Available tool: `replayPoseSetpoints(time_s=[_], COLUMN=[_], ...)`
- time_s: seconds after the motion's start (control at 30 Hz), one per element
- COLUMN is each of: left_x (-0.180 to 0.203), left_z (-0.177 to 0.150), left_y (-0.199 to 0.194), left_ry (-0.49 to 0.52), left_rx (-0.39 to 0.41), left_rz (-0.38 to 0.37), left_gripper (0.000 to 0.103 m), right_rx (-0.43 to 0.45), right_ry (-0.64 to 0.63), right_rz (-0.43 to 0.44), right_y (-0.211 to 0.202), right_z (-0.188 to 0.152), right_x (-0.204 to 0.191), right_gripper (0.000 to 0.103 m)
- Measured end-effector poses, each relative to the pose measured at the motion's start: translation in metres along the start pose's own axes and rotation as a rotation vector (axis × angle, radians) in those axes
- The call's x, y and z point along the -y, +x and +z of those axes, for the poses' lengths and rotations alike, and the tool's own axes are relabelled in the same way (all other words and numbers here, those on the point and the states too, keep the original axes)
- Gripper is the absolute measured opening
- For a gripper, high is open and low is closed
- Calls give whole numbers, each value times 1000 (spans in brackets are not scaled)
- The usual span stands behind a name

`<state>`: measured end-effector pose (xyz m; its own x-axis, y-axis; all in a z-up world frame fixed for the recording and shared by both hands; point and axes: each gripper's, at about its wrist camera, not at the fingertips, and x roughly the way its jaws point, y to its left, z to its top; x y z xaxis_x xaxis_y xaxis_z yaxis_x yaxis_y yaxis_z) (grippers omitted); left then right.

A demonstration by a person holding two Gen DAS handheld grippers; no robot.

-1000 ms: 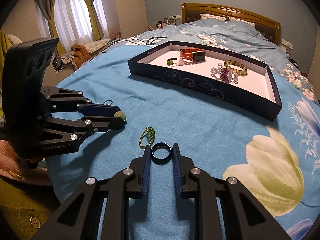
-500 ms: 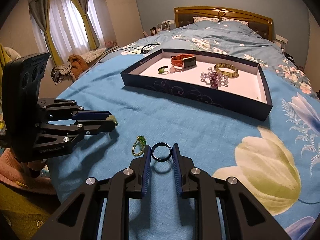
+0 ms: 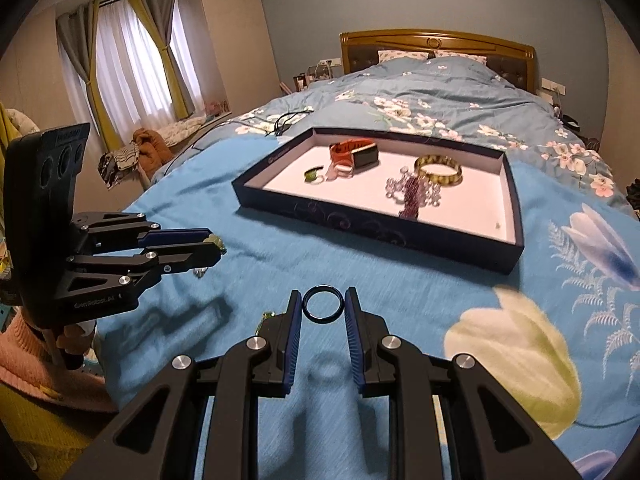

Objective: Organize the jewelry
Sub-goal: 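Grasp the green stone pendant with the left tool while the right tool grasps the black ring, then carry the green pendant and black ring into the box and open both tools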

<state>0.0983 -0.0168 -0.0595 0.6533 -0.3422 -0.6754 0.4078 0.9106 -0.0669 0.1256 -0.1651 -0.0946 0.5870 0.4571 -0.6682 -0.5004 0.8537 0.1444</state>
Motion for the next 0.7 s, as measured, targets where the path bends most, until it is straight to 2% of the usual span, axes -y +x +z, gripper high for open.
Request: replayPoseSetpoints(time_s=[0.7], left_x=[-13], left_z=[40], left_y=[5], left_ry=[-16], left_rx=[79], left_rz=[40], left_gripper=[19], right_rx=[73], right_ry=[5], right_rz=[-30], right_y=[3], right_z=[36], right_x=[21], right_gripper=[20])
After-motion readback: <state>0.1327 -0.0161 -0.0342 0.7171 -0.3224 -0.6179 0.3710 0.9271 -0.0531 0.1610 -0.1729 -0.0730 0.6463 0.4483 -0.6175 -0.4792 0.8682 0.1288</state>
